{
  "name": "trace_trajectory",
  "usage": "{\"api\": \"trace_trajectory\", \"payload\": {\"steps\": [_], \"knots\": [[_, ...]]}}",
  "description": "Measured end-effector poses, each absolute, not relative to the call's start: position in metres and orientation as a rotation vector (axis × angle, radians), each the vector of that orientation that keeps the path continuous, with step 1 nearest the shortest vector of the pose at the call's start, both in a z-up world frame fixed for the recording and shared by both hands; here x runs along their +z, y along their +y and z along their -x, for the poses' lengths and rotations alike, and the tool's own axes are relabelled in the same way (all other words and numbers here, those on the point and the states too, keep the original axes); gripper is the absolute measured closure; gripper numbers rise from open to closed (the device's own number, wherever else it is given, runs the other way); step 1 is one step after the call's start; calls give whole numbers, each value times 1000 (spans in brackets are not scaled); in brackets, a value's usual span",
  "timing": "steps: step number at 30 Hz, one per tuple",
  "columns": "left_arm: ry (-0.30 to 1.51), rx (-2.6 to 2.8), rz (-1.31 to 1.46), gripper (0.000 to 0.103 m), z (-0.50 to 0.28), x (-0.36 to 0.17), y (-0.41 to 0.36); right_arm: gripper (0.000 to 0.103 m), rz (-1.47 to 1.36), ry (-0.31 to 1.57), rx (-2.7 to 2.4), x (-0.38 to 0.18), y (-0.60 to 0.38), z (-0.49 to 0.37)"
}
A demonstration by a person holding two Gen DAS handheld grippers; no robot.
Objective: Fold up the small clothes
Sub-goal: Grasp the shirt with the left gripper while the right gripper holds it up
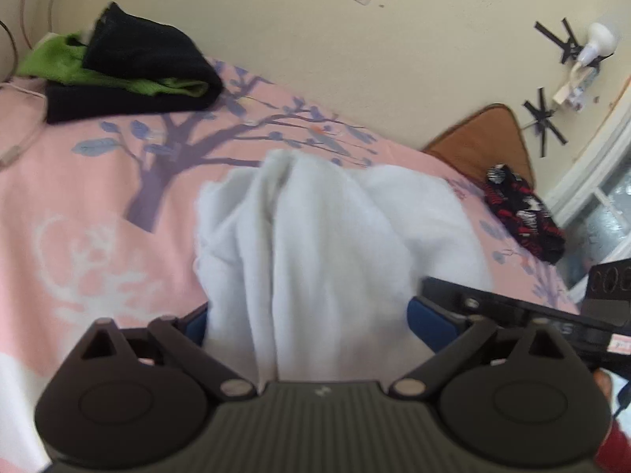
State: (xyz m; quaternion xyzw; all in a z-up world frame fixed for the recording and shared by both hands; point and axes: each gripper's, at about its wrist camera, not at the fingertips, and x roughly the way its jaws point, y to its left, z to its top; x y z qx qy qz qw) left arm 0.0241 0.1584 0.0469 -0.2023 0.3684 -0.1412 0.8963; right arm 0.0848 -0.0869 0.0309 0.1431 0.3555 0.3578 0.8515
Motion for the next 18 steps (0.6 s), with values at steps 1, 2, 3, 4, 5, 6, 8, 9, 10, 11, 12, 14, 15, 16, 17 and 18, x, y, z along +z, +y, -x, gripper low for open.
{"api": "trace_trajectory", "payload": {"steps": [1, 2, 3, 4, 5, 6, 8, 9, 10, 11, 12, 14, 15, 16, 17, 18], "knots": [[768, -319, 425, 11, -27, 50, 151, 67, -276, 714, 753, 35, -87, -80], [764, -327, 413, 11, -31, 54, 142, 71, -252, 676, 756, 41, -89, -73], [757, -338, 382, 11, -36, 59, 129, 73, -228, 634, 753, 47, -90, -65], [748, -363, 363, 11, -41, 64, 118, 73, -196, 589, 741, 54, -94, -57], [742, -400, 359, 12, -46, 69, 106, 74, -157, 540, 714, 60, -99, -47], [740, -438, 370, 15, -51, 74, 97, 75, -114, 489, 671, 66, -107, -38], [742, -514, 377, 19, -64, 84, 71, 75, -59, 417, 581, 75, -128, -27], [740, -538, 374, 20, -69, 88, 59, 75, -50, 399, 547, 79, -141, -23], [741, -562, 368, 21, -75, 90, 46, 75, -50, 392, 519, 81, -154, -22], [745, -583, 360, 21, -81, 91, 33, 75, -54, 391, 489, 82, -168, -23], [754, -595, 351, 22, -86, 90, 21, 75, -58, 394, 459, 81, -179, -22], [786, -589, 329, 23, -96, 82, 1, 74, -57, 411, 412, 73, -197, -27], [800, -571, 310, 23, -99, 77, -6, 74, -61, 431, 397, 68, -205, -31], [811, -539, 278, 22, -102, 71, -11, 73, -73, 455, 387, 61, -208, -35], [823, -512, 251, 19, -103, 66, -14, 71, -90, 475, 380, 53, -213, -38], [804, -509, 231, 16, -100, 64, -14, 65, -109, 493, 380, 45, -218, -41]]}}
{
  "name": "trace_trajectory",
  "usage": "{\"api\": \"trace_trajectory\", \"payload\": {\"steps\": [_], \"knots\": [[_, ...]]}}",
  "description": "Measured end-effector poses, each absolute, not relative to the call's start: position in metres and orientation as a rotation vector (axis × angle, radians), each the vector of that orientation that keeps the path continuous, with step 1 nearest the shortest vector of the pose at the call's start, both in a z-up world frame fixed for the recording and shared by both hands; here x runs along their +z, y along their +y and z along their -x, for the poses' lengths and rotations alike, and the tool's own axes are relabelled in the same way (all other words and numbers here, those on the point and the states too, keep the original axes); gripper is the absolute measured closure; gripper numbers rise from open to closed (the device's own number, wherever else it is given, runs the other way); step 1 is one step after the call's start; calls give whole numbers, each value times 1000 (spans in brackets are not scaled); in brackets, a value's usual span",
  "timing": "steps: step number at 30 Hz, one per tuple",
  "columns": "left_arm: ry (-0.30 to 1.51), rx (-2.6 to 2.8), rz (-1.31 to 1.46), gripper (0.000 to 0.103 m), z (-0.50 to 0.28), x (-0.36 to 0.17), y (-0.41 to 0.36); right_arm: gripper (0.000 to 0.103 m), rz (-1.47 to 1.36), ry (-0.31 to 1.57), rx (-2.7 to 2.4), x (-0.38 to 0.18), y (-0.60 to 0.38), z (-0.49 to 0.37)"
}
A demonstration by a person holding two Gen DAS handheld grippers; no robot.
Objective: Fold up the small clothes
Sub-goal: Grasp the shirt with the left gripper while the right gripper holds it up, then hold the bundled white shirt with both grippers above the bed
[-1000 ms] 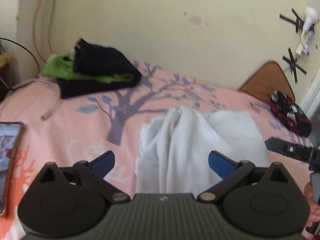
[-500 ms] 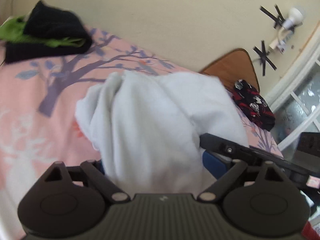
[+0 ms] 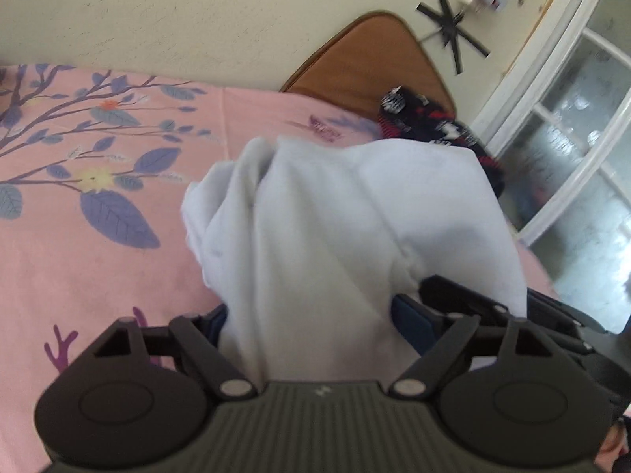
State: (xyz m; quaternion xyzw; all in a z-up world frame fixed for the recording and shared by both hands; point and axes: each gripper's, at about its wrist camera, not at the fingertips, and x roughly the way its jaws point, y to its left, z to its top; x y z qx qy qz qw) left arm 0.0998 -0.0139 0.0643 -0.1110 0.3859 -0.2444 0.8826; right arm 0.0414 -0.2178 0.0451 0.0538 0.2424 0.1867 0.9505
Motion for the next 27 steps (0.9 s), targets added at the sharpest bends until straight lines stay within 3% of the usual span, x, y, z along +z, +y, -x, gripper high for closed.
{"api": "trace_trajectory", "payload": {"steps": [1, 3, 4, 6, 19, 27], "knots": [[798, -495, 211, 13, -97, 64, -14, 61, -132, 511, 377, 38, -219, -45], [779, -465, 162, 5, -89, 63, -12, 40, -187, 532, 377, 28, -221, -46], [769, -441, 145, 0, -87, 62, -13, 38, -197, 532, 386, 29, -222, -47], [739, -436, 118, 0, -81, 60, -13, 30, -222, 537, 383, 28, -223, -47], [684, -382, 67, 0, -66, 55, -20, 25, -296, 593, 375, 28, -226, -48], [681, -384, 75, 0, -65, 55, -19, 11, -291, 581, 326, 27, -229, -39]]}}
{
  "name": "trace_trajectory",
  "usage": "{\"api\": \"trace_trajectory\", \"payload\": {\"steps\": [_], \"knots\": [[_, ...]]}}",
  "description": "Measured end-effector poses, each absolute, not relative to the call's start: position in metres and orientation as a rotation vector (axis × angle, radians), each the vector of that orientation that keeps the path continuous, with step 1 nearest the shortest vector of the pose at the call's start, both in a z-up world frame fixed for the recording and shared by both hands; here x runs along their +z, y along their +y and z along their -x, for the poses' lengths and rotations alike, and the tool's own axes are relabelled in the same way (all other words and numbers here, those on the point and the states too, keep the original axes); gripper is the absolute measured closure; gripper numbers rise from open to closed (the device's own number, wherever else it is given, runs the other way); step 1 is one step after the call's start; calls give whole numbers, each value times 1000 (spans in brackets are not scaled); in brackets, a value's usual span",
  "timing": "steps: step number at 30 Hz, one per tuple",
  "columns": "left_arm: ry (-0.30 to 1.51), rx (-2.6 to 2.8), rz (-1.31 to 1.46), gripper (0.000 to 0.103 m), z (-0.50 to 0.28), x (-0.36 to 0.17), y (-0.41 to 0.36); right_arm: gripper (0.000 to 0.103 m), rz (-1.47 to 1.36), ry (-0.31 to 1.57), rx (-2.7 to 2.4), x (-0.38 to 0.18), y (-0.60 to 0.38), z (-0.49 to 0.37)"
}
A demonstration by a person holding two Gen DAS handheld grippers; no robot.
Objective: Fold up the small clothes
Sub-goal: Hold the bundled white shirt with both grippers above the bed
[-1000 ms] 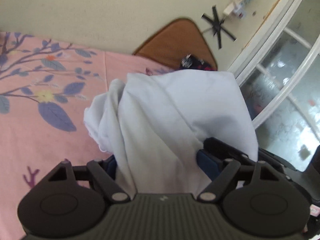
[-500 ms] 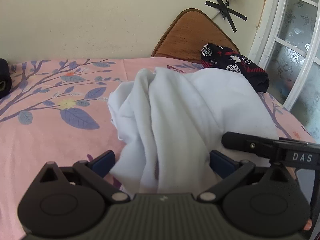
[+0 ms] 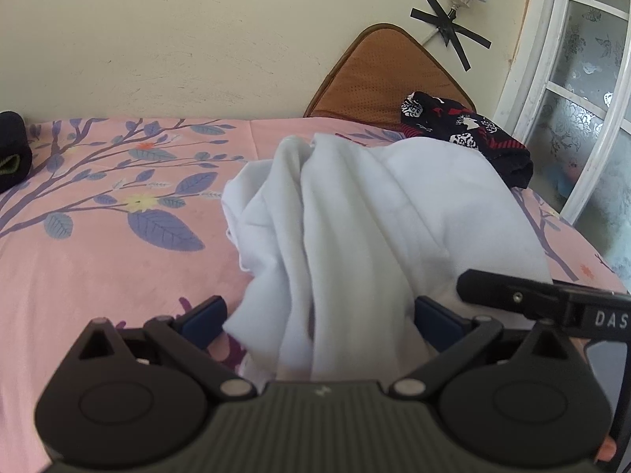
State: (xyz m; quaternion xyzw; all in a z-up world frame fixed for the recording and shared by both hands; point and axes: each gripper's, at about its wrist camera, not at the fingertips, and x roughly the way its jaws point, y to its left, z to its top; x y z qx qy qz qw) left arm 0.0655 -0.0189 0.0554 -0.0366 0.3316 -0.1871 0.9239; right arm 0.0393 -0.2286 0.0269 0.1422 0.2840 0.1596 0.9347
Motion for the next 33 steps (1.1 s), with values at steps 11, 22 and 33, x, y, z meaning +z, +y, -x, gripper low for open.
{"api": "trace_trajectory", "payload": {"steps": [11, 22, 33], "knots": [[678, -397, 91, 0, -65, 55, -13, 7, -257, 551, 265, 28, -231, -16], [677, -398, 91, 0, -65, 55, -13, 7, -263, 553, 268, 27, -230, -19], [673, -404, 111, 0, -64, 56, -11, 7, -279, 551, 273, 27, -232, -21]]}}
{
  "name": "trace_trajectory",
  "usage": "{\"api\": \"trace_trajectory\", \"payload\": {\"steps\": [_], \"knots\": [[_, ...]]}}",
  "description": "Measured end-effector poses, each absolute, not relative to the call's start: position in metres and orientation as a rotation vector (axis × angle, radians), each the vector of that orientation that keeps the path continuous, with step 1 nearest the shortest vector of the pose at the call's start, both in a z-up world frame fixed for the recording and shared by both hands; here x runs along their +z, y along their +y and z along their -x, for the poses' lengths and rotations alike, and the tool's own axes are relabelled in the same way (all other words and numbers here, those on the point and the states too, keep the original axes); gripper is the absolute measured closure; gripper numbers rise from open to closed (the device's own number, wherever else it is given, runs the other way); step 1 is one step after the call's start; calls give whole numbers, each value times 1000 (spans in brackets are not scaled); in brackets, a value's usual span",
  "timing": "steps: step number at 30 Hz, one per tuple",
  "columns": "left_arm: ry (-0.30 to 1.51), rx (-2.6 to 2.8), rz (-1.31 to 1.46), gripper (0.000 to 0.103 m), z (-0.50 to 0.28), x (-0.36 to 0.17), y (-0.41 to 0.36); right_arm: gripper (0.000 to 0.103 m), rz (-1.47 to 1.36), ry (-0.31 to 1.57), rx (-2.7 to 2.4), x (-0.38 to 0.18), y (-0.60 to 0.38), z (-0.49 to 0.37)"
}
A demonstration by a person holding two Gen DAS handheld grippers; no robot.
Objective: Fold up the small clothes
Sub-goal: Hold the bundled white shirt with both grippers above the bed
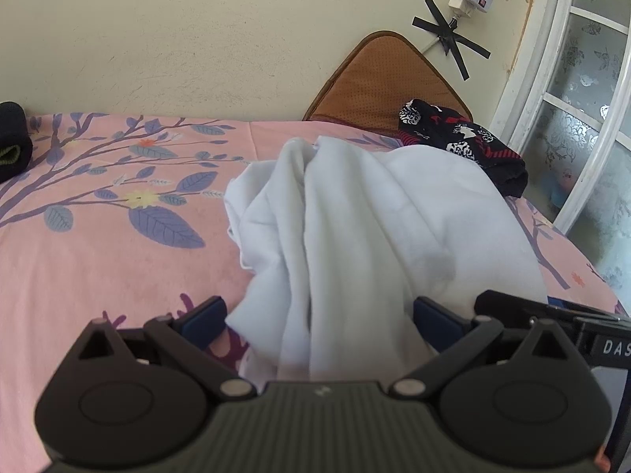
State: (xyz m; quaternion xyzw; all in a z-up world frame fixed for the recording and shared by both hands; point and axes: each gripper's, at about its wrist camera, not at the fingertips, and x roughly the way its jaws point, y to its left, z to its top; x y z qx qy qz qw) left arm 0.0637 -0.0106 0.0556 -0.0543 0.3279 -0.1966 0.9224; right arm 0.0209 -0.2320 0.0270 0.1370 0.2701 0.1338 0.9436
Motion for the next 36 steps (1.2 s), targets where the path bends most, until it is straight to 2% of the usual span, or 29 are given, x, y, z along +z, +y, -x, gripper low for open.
{"api": "trace_trajectory", "payload": {"steps": [36], "knots": [[666, -335, 67, 0, -54, 56, -16, 7, -283, 513, 259, 29, -230, -13]]}}
